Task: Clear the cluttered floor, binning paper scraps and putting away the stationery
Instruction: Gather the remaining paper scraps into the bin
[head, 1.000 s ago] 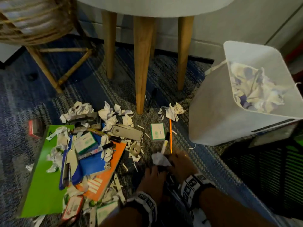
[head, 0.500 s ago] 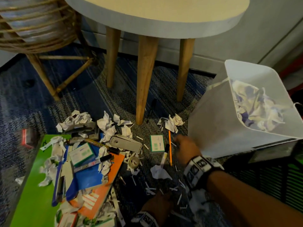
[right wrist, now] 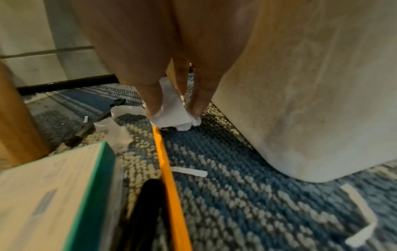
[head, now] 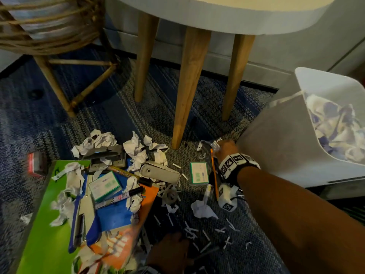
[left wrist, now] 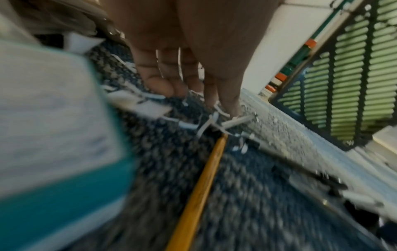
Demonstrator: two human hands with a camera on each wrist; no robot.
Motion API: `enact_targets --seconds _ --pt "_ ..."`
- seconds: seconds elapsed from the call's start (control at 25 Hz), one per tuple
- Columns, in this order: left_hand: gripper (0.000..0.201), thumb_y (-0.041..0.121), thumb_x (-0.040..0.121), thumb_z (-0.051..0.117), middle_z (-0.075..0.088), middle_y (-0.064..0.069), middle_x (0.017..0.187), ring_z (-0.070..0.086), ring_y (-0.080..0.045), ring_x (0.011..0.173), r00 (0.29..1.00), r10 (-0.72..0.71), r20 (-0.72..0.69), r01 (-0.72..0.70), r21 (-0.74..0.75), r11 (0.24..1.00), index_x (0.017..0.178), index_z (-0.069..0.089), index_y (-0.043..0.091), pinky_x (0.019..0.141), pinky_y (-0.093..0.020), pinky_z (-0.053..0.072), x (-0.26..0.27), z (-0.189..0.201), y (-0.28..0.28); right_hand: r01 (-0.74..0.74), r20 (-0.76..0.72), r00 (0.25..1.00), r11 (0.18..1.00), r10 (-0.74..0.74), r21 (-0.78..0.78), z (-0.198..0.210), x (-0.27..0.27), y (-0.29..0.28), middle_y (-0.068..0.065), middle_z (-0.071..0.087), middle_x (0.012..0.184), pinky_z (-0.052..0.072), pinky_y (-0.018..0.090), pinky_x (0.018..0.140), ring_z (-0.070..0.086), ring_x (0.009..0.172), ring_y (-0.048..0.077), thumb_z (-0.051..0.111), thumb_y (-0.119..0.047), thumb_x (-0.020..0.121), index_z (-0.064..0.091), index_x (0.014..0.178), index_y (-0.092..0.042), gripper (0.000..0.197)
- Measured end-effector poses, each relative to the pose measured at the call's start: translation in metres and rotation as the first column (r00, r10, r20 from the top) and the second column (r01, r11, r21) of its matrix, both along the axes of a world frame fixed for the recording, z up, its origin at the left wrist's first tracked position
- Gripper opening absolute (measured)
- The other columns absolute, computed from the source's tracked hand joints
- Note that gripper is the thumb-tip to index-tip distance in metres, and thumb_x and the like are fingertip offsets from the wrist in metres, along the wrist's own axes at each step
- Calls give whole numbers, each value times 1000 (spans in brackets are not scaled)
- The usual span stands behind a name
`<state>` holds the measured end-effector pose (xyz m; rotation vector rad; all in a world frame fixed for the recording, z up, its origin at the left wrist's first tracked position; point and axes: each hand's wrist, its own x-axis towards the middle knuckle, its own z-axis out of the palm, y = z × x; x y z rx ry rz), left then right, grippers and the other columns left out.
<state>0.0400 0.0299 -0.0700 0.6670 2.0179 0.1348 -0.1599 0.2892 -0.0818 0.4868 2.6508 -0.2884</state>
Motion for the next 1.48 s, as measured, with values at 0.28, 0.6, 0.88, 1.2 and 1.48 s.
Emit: enact_targets --seconds 0.28,0.6,0.88,1.2,1.48 --pt "49 21 98 45 19 -6 149 18 -33 138 967 66 -246 -5 240 971 144 29 27 108 -46 35 -13 6 44 63 -167 984 998 -64 -14 26 41 -1 19 52 125 44 35 89 54 110 36 51 -20 96 58 115 0 29" --pt "52 16 97 41 4 -14 159 32 -45 129 917 -34 -397 94 133 987 143 32 37 94 -54 45 -15 -11 89 -269 -224 952 921 210 -282 61 180 8 -2 44 81 28 29 63 46 78 24 51 -14 87 44 80 -27 16" --pt "37 16 95 25 42 -13 134 41 -40 123 901 -329 -283 342 -3 940 124 48 11 102 -49 35 -7 -11 83 25 165 986 996 -11 -85 9 248 16 6 16 152 30 51 111 14 141 39 55 -49 84 25 145 -38 69" --pt "27 30 97 45 38 -9 134 58 -38 108 967 -151 -205 162 39 986 118 53 17 86 -47 49 -7 14 66 -153 -9 988 976 154 -156 -19 281 -45 13 48 132 46 49 91 50 114 44 70 -28 78 58 121 -26 45" --pt "23 22 95 48 53 -11 114 57 -34 104 944 28 -330 60 254 965 112 61 14 84 -39 46 -26 63 78 -266 238 905 906 352 -328 26 253 -10 16 57 126 42 30 94 55 116 29 52 -15 94 55 126 -6 34"
